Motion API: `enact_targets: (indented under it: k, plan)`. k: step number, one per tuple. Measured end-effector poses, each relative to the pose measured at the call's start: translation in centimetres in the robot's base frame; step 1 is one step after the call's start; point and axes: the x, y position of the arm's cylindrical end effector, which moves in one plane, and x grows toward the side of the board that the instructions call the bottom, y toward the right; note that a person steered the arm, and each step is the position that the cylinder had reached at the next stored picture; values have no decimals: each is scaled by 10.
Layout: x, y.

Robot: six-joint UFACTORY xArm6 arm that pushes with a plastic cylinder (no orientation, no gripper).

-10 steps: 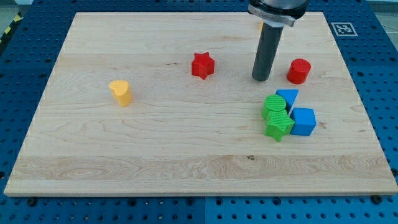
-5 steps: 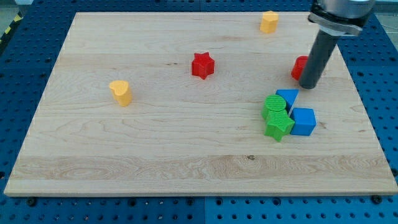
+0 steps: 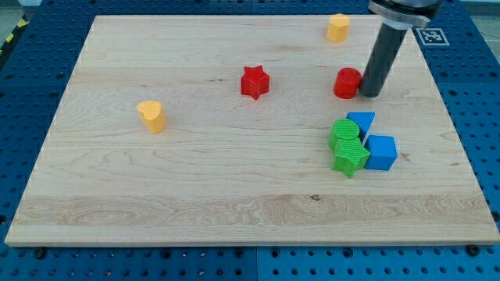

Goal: Push the red circle beside the red star

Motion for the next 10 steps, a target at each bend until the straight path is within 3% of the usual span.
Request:
enact_targets:
  k: [1,3,4,6,7,8,10]
  plan:
    - [-2,-16]
    - [-47,-8]
    - [-38,-31]
    - [-28,19]
    - [2,2]
    - [3,-31]
    - [-10,-30]
